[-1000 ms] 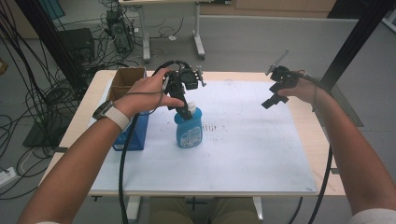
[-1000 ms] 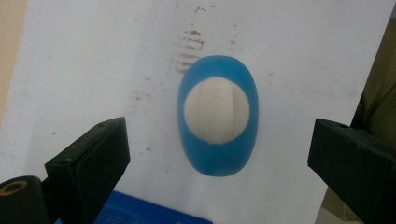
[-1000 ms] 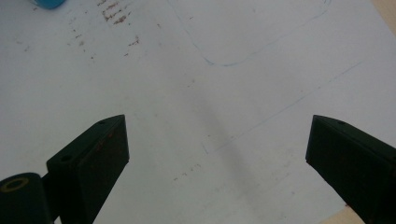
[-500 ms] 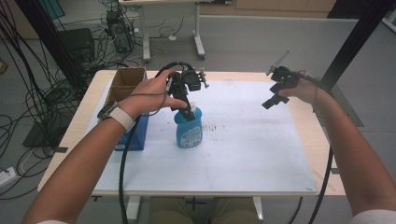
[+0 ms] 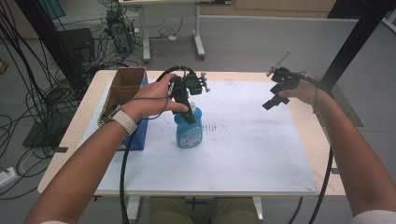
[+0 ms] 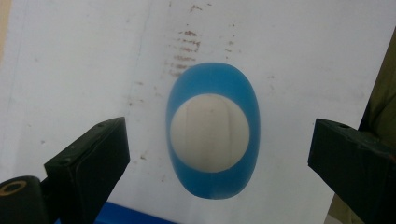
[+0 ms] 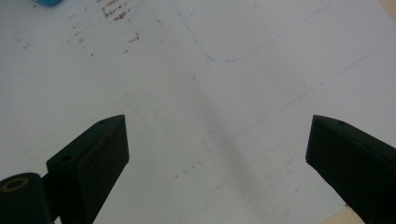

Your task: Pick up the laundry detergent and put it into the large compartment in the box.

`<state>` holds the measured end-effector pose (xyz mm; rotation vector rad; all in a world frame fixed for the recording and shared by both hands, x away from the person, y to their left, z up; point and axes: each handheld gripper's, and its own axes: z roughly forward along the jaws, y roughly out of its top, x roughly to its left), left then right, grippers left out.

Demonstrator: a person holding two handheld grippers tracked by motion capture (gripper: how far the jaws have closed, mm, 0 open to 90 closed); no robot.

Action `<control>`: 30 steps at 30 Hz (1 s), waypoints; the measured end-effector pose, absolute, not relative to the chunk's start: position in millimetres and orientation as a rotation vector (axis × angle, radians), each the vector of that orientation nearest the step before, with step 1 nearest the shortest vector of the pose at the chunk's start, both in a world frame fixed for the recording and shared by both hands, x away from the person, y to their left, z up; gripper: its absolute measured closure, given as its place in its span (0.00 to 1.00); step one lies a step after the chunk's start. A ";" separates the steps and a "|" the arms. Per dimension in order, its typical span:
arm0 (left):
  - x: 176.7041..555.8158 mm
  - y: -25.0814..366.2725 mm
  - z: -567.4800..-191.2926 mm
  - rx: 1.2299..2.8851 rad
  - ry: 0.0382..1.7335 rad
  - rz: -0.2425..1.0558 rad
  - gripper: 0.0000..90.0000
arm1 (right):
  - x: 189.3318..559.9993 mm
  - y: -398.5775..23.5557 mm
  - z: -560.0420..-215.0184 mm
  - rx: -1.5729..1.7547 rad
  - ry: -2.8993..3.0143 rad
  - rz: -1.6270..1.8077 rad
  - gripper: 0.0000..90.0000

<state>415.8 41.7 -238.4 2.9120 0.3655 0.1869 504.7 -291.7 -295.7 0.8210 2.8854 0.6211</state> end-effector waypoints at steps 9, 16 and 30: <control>418.6 36.6 -245.4 2.927 0.372 0.187 0.07 | 504.4 -292.9 -297.1 0.821 2.888 0.623 0.07; 421.6 34.8 -249.8 2.940 0.410 0.191 0.07 | 504.3 -294.2 -298.2 0.825 2.888 0.624 0.07; 423.2 32.7 -253.8 2.946 0.426 0.196 0.07 | 504.1 -295.7 -299.5 0.827 2.887 0.627 0.07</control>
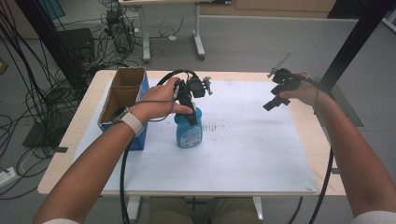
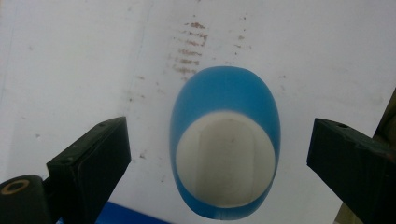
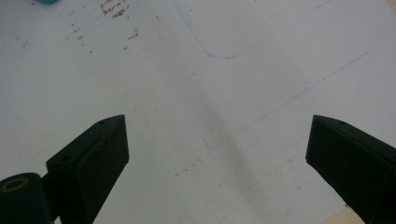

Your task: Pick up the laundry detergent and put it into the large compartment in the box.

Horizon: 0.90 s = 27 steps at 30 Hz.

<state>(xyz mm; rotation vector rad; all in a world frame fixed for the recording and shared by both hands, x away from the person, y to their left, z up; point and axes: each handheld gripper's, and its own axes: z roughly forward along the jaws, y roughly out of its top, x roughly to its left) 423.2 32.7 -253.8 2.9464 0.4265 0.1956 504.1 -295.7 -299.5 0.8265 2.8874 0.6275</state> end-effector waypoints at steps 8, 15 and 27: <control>424.6 30.8 -257.6 2.968 0.452 0.184 0.07 | 503.3 -297.1 -299.2 0.829 2.884 0.633 0.07; 423.9 30.3 -259.1 2.957 0.443 0.197 0.07 | 502.7 -297.9 -300.1 0.831 2.885 0.635 0.07; 423.9 33.0 -261.5 2.952 0.449 0.200 0.08 | 502.7 -297.9 -300.7 0.834 2.885 0.638 0.07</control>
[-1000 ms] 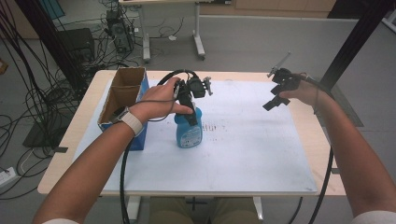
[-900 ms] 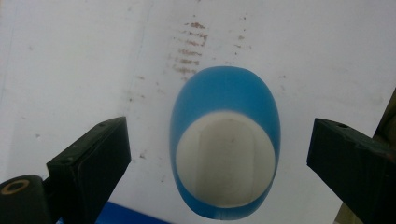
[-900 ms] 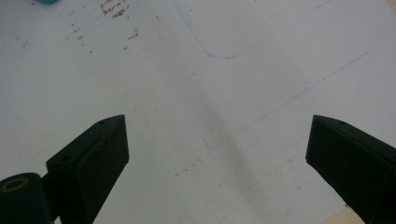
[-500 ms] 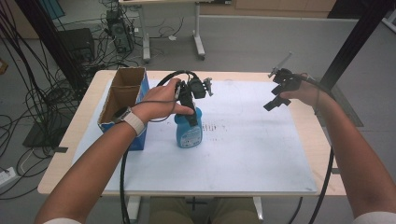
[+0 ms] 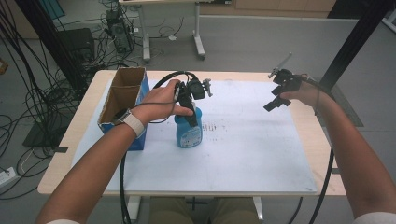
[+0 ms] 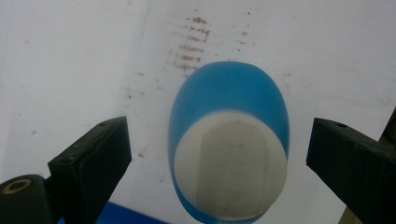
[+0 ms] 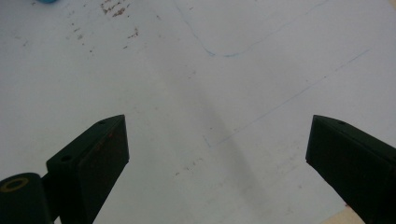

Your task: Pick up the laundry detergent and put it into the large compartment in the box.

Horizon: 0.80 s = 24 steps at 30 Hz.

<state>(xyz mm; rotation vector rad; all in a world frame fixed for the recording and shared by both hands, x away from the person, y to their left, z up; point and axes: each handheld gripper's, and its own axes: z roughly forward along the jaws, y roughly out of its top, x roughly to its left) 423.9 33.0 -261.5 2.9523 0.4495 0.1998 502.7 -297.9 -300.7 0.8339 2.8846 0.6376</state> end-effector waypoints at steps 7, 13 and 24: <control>423.9 33.7 -260.9 2.952 0.451 0.198 0.08 | 503.1 -297.1 -300.3 0.833 2.885 0.636 0.07; 423.7 34.4 -260.6 2.950 0.450 0.197 0.08 | 503.5 -295.9 -299.9 0.828 2.887 0.635 0.07; 424.1 36.0 -258.7 2.948 0.448 0.193 0.08 | 504.1 -295.3 -299.7 0.825 2.888 0.632 0.07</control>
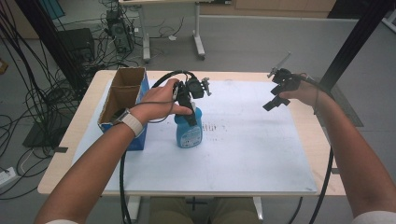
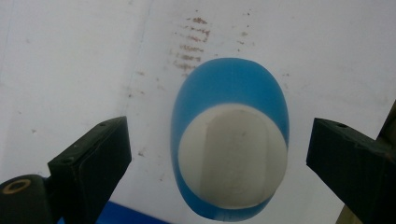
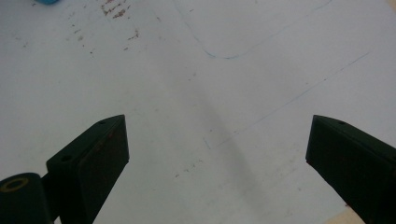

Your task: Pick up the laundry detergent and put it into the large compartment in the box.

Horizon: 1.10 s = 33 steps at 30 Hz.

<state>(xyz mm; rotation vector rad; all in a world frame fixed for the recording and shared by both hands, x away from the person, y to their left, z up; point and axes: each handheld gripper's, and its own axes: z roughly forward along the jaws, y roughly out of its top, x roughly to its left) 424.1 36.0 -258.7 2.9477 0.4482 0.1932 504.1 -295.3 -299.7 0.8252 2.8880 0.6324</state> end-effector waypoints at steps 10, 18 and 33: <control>423.9 35.7 -259.1 2.941 0.453 0.194 0.08 | 504.0 -295.5 -299.2 0.826 2.887 0.633 0.07; 423.9 35.8 -259.1 2.939 0.450 0.193 0.07 | 504.4 -295.4 -299.2 0.825 2.886 0.630 0.07; 423.9 36.9 -258.1 2.939 0.450 0.193 0.07 | 504.6 -294.3 -298.3 0.819 2.885 0.631 0.07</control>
